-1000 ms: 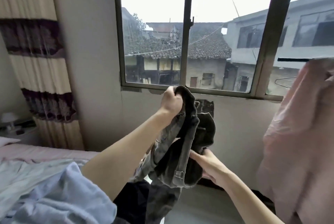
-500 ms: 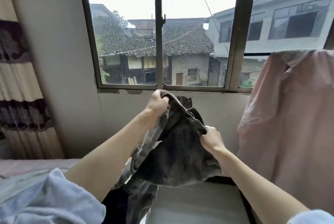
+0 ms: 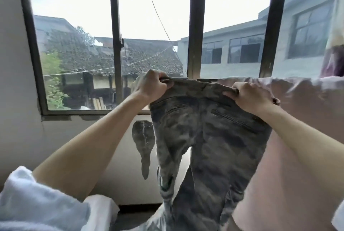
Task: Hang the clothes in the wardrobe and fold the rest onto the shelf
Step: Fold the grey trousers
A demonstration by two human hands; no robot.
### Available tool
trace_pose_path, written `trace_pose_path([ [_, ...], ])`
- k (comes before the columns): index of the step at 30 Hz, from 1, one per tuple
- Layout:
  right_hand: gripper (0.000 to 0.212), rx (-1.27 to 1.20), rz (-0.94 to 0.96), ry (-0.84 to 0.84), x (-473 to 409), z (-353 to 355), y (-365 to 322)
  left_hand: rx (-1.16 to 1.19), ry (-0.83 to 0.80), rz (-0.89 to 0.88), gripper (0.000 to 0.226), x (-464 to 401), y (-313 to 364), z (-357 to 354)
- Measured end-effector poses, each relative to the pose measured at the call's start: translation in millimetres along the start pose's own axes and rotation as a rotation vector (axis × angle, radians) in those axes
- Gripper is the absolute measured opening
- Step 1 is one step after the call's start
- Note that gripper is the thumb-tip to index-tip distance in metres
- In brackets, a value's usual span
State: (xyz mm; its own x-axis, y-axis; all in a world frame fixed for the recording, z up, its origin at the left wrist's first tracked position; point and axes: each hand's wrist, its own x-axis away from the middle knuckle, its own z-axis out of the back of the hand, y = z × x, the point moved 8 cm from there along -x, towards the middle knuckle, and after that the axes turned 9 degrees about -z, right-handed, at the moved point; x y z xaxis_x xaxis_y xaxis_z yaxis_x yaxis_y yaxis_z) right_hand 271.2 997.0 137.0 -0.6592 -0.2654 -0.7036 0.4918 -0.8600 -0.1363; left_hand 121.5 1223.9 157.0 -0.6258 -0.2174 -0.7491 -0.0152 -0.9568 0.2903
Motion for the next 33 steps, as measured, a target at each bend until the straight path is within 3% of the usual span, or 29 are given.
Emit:
trace_pose_path([
  [2,0.039,0.125,-0.012,-0.237,9,-14,20,-0.037,-0.049,0.030,0.017,4,5,-21],
  [5,0.025,0.077,-0.113,-0.599,47,-48,55,-0.095,-0.215,0.037,0.018,20,15,-74],
  [9,0.026,-0.046,-0.280,-0.814,93,-86,82,-0.020,-0.495,0.134,0.017,55,18,-146],
  [14,0.022,-0.371,-0.602,-0.771,121,-97,98,0.496,-0.628,0.283,0.012,96,50,-196],
  [19,0.020,-0.782,-0.883,-0.728,153,-106,96,0.696,-0.682,0.313,0.011,133,91,-222],
  [25,0.021,-0.905,-1.004,-0.679,173,-94,109,0.496,-0.619,0.171,0.016,145,102,-223],
  [33,0.022,-1.011,-1.010,-0.669,179,-82,86,0.498,-0.548,0.105,0.017,136,101,-205],
])
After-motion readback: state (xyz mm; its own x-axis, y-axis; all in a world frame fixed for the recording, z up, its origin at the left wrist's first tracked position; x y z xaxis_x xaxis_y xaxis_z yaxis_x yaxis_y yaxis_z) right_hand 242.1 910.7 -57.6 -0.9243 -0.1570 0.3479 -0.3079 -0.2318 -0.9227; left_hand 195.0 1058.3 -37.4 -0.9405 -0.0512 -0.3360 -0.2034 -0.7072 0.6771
